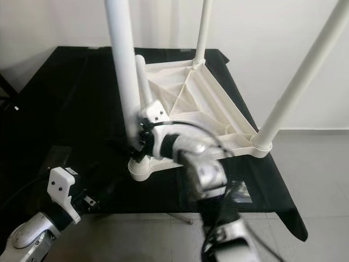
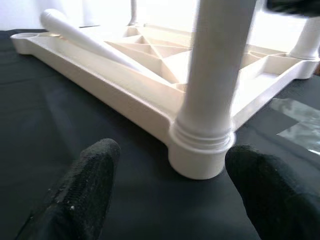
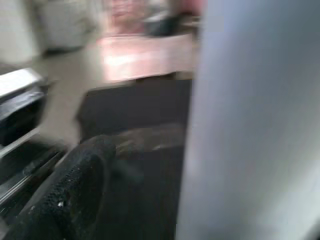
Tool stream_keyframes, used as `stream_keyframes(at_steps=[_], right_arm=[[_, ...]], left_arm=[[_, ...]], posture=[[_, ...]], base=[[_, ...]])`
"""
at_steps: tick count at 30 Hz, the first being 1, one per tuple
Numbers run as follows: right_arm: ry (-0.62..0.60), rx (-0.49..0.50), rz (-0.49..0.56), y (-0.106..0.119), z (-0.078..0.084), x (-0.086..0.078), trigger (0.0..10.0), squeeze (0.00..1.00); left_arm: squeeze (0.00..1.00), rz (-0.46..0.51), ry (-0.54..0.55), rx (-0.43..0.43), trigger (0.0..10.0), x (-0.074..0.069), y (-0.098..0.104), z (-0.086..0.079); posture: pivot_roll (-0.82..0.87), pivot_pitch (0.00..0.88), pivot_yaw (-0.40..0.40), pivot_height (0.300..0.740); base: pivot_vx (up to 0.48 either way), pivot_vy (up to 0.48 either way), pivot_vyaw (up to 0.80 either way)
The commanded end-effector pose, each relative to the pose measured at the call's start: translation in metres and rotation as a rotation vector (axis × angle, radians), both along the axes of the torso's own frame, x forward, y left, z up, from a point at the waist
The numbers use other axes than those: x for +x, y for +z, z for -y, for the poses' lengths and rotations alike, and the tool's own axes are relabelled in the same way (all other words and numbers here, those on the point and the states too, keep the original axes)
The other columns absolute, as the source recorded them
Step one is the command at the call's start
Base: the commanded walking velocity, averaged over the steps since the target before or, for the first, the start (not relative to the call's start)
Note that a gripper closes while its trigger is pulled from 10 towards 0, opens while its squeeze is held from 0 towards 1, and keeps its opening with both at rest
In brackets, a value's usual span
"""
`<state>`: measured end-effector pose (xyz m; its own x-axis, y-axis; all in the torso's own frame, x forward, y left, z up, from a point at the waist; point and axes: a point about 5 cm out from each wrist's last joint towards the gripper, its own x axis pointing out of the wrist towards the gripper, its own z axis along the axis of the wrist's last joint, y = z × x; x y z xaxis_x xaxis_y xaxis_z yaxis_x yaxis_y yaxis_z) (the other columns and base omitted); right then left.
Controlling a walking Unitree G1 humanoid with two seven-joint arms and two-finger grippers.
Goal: Building children table
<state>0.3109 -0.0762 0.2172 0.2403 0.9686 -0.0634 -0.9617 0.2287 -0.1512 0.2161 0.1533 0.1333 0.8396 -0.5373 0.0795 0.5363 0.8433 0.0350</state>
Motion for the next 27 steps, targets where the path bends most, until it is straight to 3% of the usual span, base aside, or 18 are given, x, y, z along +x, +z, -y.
stream_keyframes(at_steps=[1,7,13,14,16,17,27], right_arm=[[0.125,-0.013,-0.006,-0.003,-0.004,-0.006,10.0,0.00],[0.295,-0.131,-0.045,0.001,0.009,0.010,10.0,0.00],[0.323,-0.143,-0.069,0.004,0.012,0.022,10.0,0.00],[0.350,-0.150,-0.080,0.004,0.014,0.024,4.6,0.00],[0.369,-0.154,-0.086,0.004,0.016,0.026,4.6,0.00],[0.386,-0.158,-0.096,0.004,0.017,0.027,0.0,0.00],[0.404,-0.147,-0.112,0.003,0.024,0.030,0.0,0.00]], left_arm=[[0.00,-0.012,-0.003,0.007,10.0,-0.002,-0.003,0.001],[0.00,-0.008,0.000,0.002,10.0,-0.006,0.000,0.003],[0.00,-0.010,-0.001,-0.001,10.0,-0.011,0.002,0.004],[0.00,-0.014,-0.004,-0.001,10.0,-0.013,0.002,0.004],[0.00,-0.016,-0.006,-0.001,10.0,-0.014,0.002,0.004],[0.00,-0.019,-0.010,-0.002,10.0,-0.015,0.003,0.005],[0.00,-0.024,-0.014,-0.003,10.0,-0.016,0.003,0.006]], posture=[[-0.13,0.090,-0.044,0.740],[-0.11,0.119,-0.052,0.740],[-0.09,0.146,-0.050,0.740],[-0.08,0.154,-0.049,0.740],[-0.08,0.154,-0.049,0.740],[-0.08,0.162,-0.048,0.740],[-0.09,0.163,-0.047,0.740]], base=[[0.000,0.000,0.00],[0.000,0.000,0.00],[0.000,0.000,0.00],[0.000,0.000,0.00],[0.000,0.000,0.00],[0.000,0.000,0.00],[0.000,0.000,0.00]])
